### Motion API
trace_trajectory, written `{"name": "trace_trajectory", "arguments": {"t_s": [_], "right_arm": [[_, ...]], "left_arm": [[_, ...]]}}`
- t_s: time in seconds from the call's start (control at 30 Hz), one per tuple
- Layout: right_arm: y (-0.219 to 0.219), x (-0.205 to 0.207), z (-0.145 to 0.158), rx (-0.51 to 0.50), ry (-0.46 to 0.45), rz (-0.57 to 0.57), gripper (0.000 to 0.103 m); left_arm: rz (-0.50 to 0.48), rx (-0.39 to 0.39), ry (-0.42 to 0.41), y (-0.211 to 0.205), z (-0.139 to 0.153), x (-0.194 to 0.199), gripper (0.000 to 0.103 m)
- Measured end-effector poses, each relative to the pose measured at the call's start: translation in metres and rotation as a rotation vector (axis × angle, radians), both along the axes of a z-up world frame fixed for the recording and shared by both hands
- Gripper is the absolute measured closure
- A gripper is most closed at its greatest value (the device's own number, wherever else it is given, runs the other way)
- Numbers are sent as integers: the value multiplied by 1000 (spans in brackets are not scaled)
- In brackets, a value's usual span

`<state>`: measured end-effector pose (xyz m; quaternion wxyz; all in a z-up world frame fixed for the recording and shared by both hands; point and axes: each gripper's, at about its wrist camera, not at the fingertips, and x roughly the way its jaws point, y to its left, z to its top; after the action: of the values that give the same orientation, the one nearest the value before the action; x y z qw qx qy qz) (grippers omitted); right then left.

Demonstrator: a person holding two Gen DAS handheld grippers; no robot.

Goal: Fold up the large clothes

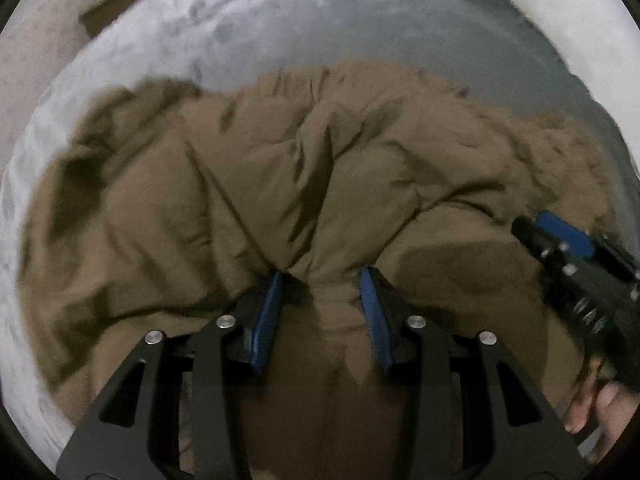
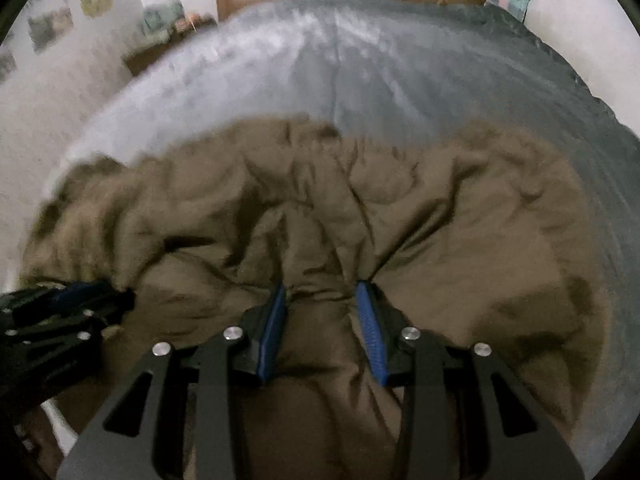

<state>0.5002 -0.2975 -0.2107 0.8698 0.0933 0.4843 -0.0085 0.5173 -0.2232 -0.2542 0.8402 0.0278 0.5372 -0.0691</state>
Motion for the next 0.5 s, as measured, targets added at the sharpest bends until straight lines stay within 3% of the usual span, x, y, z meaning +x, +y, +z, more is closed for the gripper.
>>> {"name": "trace_trajectory", "arguments": {"t_s": [0.07, 0.27, 0.4, 0.5], "right_arm": [[-9, -16, 20, 14, -71, 7, 64], [-42, -59, 52, -128, -187, -23, 59], [-59, -74, 49, -196, -212, -53, 59], [-69, -74, 34, -180, -180, -82, 59]], "left_arm": [[-1, 50, -78, 5, 17, -16, 50], [65, 65, -225, 54, 54, -50, 49], [128, 39, -230, 86, 49, -48, 50], [157, 63, -201, 99, 32, -42, 55]]}}
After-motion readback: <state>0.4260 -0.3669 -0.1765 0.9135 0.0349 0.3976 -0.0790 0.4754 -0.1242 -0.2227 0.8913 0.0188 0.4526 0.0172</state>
